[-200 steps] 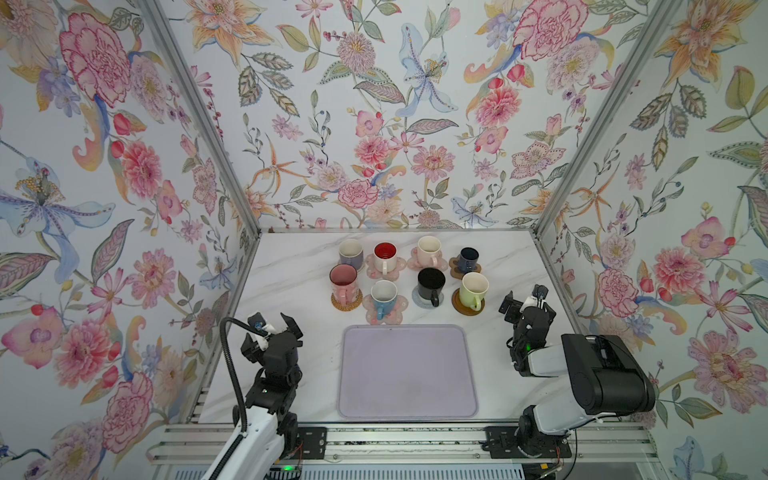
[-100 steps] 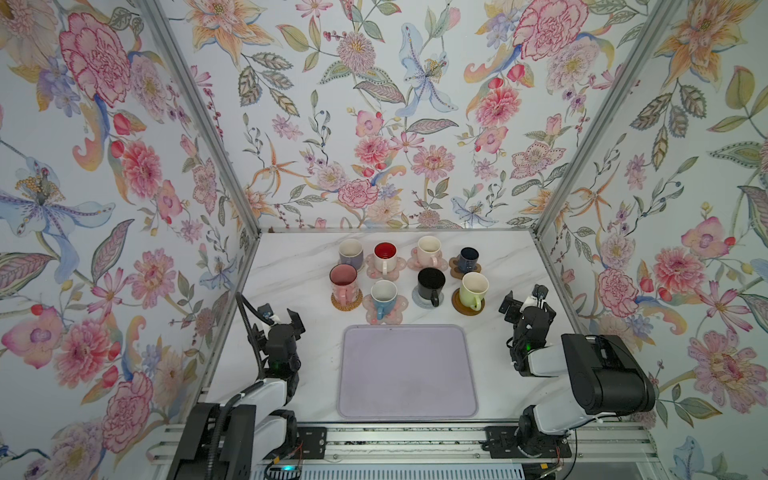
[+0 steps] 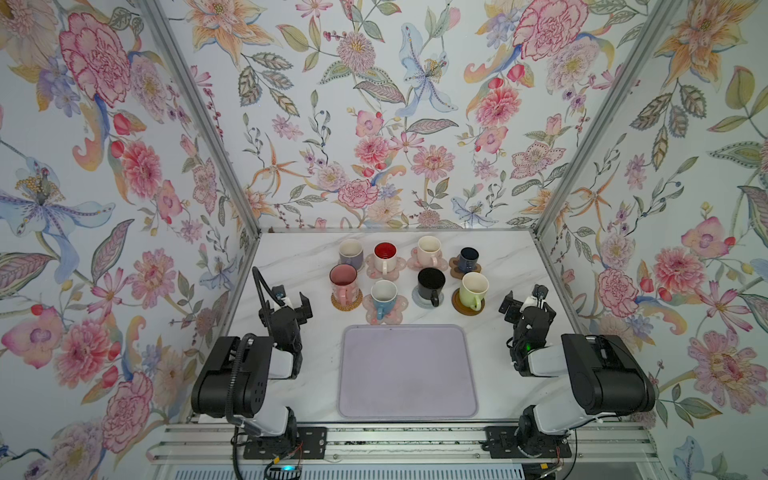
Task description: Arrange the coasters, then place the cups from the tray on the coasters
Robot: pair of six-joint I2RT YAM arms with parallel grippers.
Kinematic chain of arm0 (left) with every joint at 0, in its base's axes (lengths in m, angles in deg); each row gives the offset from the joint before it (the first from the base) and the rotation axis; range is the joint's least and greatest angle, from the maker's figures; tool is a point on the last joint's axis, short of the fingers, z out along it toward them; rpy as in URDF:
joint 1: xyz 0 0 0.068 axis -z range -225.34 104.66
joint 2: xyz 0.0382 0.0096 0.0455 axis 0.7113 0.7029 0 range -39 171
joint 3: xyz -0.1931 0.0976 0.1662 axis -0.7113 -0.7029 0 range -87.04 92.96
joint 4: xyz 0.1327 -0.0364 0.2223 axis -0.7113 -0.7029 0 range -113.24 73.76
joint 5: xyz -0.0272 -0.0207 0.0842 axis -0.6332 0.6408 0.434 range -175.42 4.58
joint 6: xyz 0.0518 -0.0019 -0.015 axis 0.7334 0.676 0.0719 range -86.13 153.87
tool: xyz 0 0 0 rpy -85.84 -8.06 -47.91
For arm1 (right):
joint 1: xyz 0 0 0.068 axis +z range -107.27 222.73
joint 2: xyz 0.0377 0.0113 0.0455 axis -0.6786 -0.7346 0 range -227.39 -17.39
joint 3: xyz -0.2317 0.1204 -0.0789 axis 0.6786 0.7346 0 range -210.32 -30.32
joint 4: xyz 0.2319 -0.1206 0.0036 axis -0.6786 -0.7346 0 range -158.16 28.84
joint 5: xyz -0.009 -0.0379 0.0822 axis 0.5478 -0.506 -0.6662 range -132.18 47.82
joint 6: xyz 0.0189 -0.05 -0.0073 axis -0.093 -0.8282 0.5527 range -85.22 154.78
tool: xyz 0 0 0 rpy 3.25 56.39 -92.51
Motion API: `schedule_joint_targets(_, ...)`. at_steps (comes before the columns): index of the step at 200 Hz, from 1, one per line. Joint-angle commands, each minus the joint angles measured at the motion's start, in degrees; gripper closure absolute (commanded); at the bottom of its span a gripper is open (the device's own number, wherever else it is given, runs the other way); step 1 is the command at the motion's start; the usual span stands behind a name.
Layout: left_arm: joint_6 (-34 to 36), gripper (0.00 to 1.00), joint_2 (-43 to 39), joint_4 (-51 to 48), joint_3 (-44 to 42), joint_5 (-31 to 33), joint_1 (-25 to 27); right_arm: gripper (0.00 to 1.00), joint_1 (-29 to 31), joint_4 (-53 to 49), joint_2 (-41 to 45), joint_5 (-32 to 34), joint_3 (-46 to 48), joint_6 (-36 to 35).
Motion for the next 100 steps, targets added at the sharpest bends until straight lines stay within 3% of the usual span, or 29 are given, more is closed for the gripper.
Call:
schedule_joint_targets(1, 1.3, 0.01, 0.5, 1.4, 0.6, -1.5, -0.2, 0.01, 0.4, 2.0, -0.3, 0.8, 0.2, -0.2)
schedule_joint_targets(100, 1.5, 0.01, 1.0, 3.2, 0.4, -1.5, -0.1, 0.01, 0.4, 2.0, -0.1, 0.8, 0.2, -0.2)
